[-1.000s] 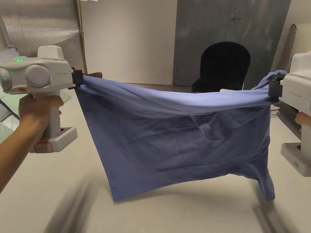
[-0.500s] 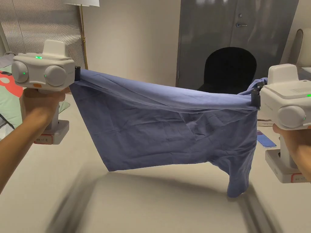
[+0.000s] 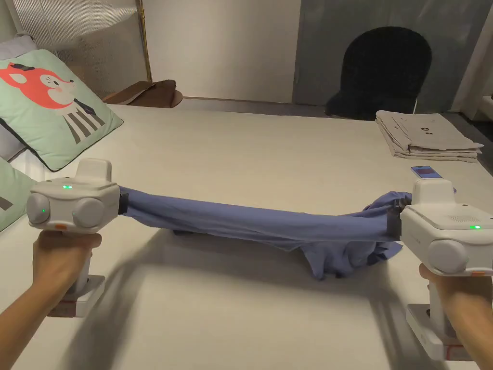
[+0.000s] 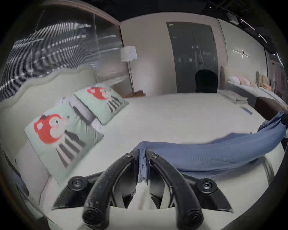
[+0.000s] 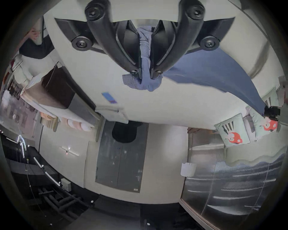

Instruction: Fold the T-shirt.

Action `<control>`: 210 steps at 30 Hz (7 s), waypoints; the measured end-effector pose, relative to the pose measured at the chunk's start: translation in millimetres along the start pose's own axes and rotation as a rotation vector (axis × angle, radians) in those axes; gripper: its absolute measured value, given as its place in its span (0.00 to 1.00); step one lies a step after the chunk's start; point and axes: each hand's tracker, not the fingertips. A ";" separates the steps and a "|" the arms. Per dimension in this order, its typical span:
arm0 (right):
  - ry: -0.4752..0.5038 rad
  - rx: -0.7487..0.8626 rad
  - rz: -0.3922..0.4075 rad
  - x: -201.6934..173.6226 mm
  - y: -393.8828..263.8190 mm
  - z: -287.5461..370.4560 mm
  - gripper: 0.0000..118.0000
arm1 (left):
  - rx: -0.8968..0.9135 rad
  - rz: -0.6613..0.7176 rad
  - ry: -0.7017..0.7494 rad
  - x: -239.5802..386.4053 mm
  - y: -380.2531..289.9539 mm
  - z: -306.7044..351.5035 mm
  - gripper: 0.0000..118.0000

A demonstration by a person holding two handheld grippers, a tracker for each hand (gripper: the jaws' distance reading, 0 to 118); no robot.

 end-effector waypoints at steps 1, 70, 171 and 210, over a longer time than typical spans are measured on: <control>0.002 -0.013 -0.012 0.7 -10.1 5.2 0.07 | -0.019 0.009 -0.007 -2.5 -13.9 4.8 0.04; -0.137 0.334 -0.017 -29.4 -61.4 278.8 0.00 | 0.498 0.085 -0.194 68.0 -96.0 266.9 0.00; -0.085 0.557 -0.001 25.2 221.8 142.1 0.04 | 0.473 0.141 -0.171 -14.5 213.9 163.6 0.02; 0.146 0.028 -0.198 35.4 -25.7 -6.1 0.04 | 0.039 0.005 -0.154 38.7 -36.2 -13.5 0.02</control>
